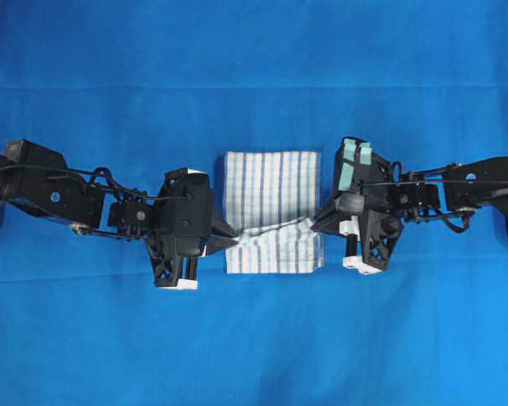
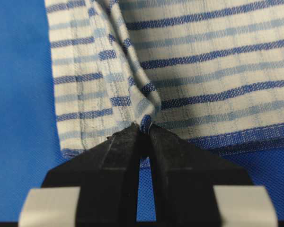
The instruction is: Fold the blue towel.
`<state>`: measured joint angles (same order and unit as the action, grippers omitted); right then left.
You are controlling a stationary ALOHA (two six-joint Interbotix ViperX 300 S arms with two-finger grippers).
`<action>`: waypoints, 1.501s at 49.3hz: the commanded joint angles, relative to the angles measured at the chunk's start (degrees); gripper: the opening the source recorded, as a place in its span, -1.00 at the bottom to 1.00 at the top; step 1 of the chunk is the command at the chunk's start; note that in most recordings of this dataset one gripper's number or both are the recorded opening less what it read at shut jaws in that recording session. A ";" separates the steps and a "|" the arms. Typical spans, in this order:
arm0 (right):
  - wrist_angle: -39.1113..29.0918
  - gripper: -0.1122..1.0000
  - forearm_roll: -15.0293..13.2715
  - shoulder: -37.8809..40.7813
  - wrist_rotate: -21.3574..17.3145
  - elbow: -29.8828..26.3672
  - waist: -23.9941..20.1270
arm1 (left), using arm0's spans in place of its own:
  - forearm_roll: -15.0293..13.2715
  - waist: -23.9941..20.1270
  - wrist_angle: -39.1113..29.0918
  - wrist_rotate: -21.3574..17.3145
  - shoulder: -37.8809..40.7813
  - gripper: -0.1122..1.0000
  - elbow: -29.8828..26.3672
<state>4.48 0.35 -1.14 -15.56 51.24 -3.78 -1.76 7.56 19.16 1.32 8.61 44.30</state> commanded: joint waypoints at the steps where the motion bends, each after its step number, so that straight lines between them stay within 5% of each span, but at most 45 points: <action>1: 0.18 -0.67 0.18 0.09 0.09 -1.14 -0.09 | -0.09 0.09 0.26 0.00 0.26 -0.73 -0.88; 22: 0.09 -0.57 0.18 0.88 0.00 -2.11 -0.26 | -0.09 0.09 0.53 0.00 1.67 -0.67 -2.02; 31: -0.44 0.32 0.18 -0.18 0.18 -2.55 -0.44 | 0.00 0.09 0.53 -0.09 0.09 0.15 -2.64; 37: -2.20 0.29 -0.09 -3.08 0.18 -2.55 -0.88 | 0.00 0.09 0.00 -0.26 -2.29 0.67 -2.02; 56: -8.00 0.28 -3.60 -17.05 0.88 -1.41 -1.14 | 0.00 -0.70 -7.29 -1.23 -17.05 0.63 2.11; 74: -7.65 0.28 -8.17 -34.54 0.97 5.01 -1.14 | 0.00 -3.16 -6.06 -0.97 -33.84 0.64 13.71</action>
<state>-3.87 -7.29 -31.38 -14.68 55.72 -4.75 -1.76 4.92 11.78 0.26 -21.27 56.43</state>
